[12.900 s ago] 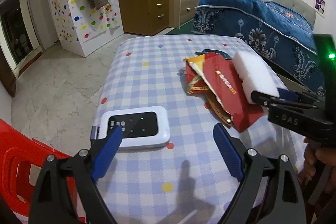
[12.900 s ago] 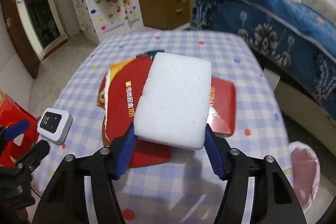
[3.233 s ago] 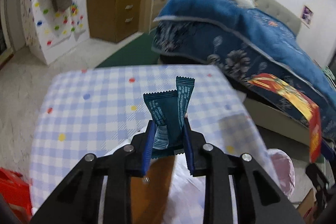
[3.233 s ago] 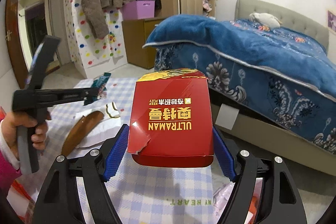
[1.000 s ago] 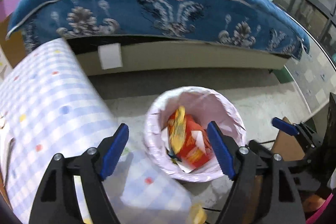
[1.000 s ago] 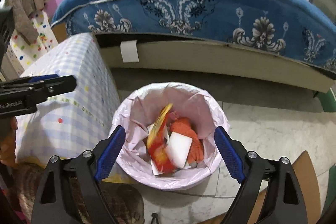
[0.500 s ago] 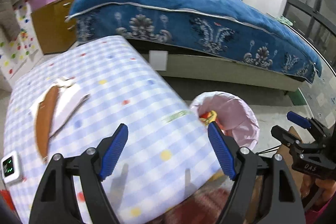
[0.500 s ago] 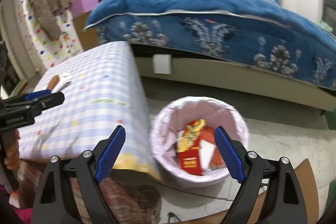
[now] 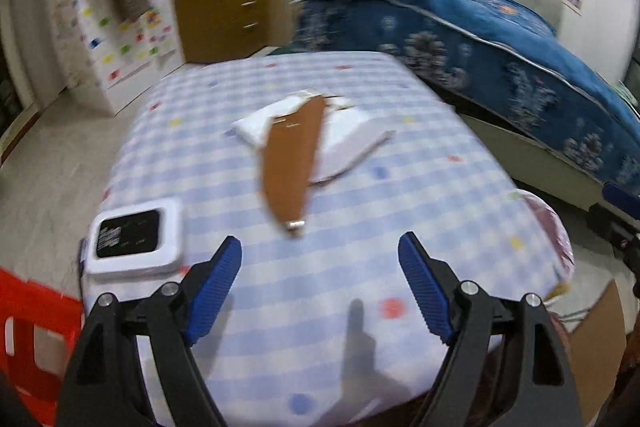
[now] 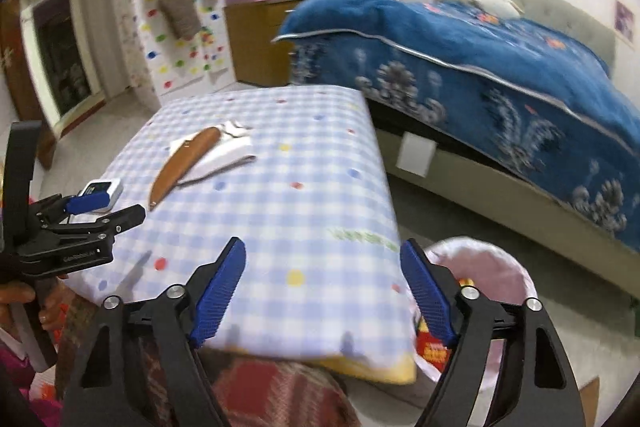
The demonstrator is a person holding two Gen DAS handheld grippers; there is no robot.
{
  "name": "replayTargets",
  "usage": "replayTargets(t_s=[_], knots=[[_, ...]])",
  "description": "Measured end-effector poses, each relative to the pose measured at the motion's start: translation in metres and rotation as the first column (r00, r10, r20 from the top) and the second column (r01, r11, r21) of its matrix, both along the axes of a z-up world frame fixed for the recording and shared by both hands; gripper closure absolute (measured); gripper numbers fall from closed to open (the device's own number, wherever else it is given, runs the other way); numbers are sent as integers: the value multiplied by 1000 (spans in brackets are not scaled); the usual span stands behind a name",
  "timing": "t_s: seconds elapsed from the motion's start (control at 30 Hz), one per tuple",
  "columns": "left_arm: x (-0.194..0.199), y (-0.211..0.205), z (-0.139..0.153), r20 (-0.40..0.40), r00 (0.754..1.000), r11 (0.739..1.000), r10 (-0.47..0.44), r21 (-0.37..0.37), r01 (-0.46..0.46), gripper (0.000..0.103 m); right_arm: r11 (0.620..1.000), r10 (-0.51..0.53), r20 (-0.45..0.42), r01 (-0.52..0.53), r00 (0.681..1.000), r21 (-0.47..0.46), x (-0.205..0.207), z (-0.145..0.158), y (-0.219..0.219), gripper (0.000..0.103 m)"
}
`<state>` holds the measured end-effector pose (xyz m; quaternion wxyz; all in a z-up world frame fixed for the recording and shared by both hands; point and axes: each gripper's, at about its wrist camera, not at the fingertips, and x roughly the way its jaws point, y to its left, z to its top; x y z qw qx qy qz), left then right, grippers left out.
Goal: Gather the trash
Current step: 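Return to the table and grasp the brown leather sheath with the left tool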
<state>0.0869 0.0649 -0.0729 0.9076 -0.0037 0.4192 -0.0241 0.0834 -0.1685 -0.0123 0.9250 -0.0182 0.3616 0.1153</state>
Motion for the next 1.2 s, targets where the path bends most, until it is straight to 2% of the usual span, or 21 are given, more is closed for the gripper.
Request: replayTargets(t_s=[0.17, 0.3, 0.37, 0.53, 0.67, 0.8, 0.93, 1.0, 1.07, 1.13, 1.17, 1.2], knots=[[8, 29, -6, -9, 998, 998, 61, 9, -61, 24, 999, 50, 53, -50, 997, -3, 17, 6, 29, 29], [22, 34, -10, -13, 998, 998, 63, -1, -63, 24, 998, 64, 71, -65, 995, 8, 30, 7, 42, 29], [32, 32, -11, -11, 998, 998, 64, 17, -64, 24, 998, 58, 70, -59, 996, 12, 37, 6, 44, 29], [53, 30, -12, -4, 998, 998, 62, 11, -62, 22, 1000, 15, 29, -16, 999, 22, 57, -4, 40, 31], [71, 29, -16, -25, 998, 998, 64, 14, -64, 22, 997, 22, -36, -19, 999, 74, 71, -15, 37, 33], [86, 23, -22, -51, 998, 999, 45, 3, -45, 23, 997, 32, -57, -29, 998, 65, 78, -21, 42, 42], [103, 14, -28, -77, 997, 1000, 13, 7, -12, 23, 998, 39, -68, -36, 997, 51, 84, -25, 47, 45], [110, 12, -32, -97, 995, 1000, 5, 9, -4, 29, 998, 51, -71, -48, 996, 42, 85, -26, 49, 46], [113, 11, -33, -99, 995, 1000, 1, 19, 1, 30, 998, 62, -73, -60, 995, 34, 85, -26, 51, 46], [113, 10, -32, -93, 996, 999, 4, 41, -1, 43, 997, 68, -78, -66, 995, 28, 84, -27, 53, 46], [111, 12, -30, -88, 996, 999, 5, 38, -2, 52, 997, 72, -80, -70, 994, 25, 84, -26, 55, 46], [108, 16, -28, -86, 996, 1000, 5, 11, -4, 52, 997, 76, -81, -74, 994, 23, 83, -26, 56, 46]])
